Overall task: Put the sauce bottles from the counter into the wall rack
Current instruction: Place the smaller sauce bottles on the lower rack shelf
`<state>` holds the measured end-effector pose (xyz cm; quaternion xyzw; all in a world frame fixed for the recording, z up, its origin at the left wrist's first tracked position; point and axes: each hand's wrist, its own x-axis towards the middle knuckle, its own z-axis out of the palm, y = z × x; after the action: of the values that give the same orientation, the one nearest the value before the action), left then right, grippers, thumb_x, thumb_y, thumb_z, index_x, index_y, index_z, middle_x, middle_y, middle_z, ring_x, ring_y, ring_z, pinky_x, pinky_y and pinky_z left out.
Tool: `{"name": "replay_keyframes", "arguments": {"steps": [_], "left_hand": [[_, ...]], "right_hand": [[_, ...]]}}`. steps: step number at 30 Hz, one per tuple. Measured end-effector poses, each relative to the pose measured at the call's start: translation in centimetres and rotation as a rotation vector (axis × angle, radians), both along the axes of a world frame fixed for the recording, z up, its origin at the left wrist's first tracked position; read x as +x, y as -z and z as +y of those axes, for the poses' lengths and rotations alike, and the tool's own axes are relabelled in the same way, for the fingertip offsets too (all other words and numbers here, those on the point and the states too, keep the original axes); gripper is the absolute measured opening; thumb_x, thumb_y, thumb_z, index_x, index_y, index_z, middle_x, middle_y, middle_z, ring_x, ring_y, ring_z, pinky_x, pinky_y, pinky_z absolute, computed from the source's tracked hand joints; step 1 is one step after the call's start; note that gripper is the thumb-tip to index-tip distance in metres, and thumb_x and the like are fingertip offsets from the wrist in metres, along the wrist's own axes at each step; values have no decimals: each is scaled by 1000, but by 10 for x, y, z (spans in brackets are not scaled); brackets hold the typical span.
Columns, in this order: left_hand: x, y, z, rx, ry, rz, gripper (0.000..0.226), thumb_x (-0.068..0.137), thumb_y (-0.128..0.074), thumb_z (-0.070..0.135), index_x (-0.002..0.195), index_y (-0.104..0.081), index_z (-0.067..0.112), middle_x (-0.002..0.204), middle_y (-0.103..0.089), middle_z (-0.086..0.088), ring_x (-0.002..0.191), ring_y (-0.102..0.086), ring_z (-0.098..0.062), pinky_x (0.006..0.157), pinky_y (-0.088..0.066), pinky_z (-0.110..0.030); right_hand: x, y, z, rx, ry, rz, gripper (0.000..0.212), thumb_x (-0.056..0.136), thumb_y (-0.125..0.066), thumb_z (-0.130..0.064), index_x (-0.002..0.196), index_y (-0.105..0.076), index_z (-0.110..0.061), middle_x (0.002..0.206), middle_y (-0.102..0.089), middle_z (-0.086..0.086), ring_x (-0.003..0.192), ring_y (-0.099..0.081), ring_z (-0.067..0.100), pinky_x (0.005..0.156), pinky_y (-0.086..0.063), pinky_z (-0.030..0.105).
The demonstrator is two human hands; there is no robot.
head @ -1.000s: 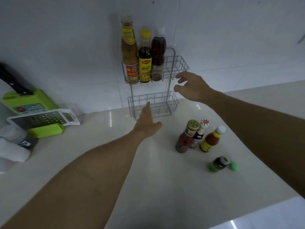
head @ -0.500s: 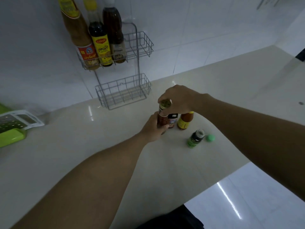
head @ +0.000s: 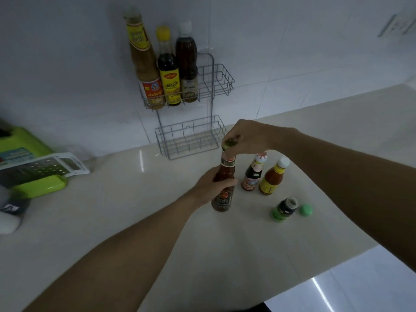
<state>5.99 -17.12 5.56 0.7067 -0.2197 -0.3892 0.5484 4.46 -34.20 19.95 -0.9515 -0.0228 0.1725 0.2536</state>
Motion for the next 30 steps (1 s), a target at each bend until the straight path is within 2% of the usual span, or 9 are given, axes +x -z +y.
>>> {"name": "replay_keyframes", "arguments": {"steps": [3,6,9,13,18,22,24,28,30], "left_hand": [[3,-14,16,-52,-117,104,23,82,-73,26,102,-70,15,94,-72,-4,90,-68,-21,89,-51,-35],[8,-26,29,-54,-186,145,26,73,-74,25,92,-67,10,82,-69,-10,83,-69,-28,89,-53,-43],[7,-35,37,-67,-247,150,14,78,-69,15,88,-62,9,75,-68,-10,78,-71,-30,88,-55,-47],[6,-40,45,-57,-369,54,6,80,-67,13,81,-61,12,71,-68,-9,73,-70,-27,82,-58,-45],[12,-42,50,-47,-402,10,13,72,-68,22,79,-64,13,76,-71,-14,70,-68,-25,78,-58,-44],[9,-38,53,-36,-401,22,13,70,-69,24,77,-64,14,74,-69,-11,70,-67,-26,78,-59,-46],[10,-39,54,-44,-392,37,11,72,-68,20,77,-63,12,72,-67,-11,69,-65,-25,75,-58,-43],[5,-44,52,-58,-381,42,10,74,-68,19,78,-62,12,71,-66,-9,68,-65,-24,72,-56,-38],[0,-43,49,-77,-388,42,9,75,-67,19,79,-62,13,73,-66,-9,69,-65,-23,72,-56,-38]], "right_hand": [[16,-8,8,179,18,37,21,85,-74,-40,77,-76,-21,63,-61,-3,63,-52,9,65,-44,29],[31,-8,22,217,21,20,26,86,-73,-46,83,-78,-21,59,-62,-13,60,-51,6,60,-41,23],[45,1,42,46,-42,-120,38,89,-63,-57,81,-74,-22,68,-64,-11,64,-57,3,62,-43,25],[56,3,59,-181,-131,-258,57,92,-45,-65,77,-69,-15,71,-64,0,68,-60,17,67,-50,35],[57,-3,72,-410,-107,-287,50,97,-40,-56,72,-57,-16,74,-56,5,73,-53,26,66,-44,34],[58,-7,72,-321,-88,-178,68,98,-30,-65,64,-57,-12,64,-55,5,62,-53,20,65,-46,35],[56,-8,69,-237,-131,-182,64,100,-33,-59,62,-54,-12,60,-52,5,58,-50,20,65,-47,40],[51,-9,75,-436,-208,-234,44,104,-38,-38,64,-35,-19,63,-37,4,69,-44,27,63,-42,40],[55,-8,77,-453,-133,-194,48,100,-36,-48,65,-36,-15,65,-37,3,73,-46,27,62,-37,35]]}}
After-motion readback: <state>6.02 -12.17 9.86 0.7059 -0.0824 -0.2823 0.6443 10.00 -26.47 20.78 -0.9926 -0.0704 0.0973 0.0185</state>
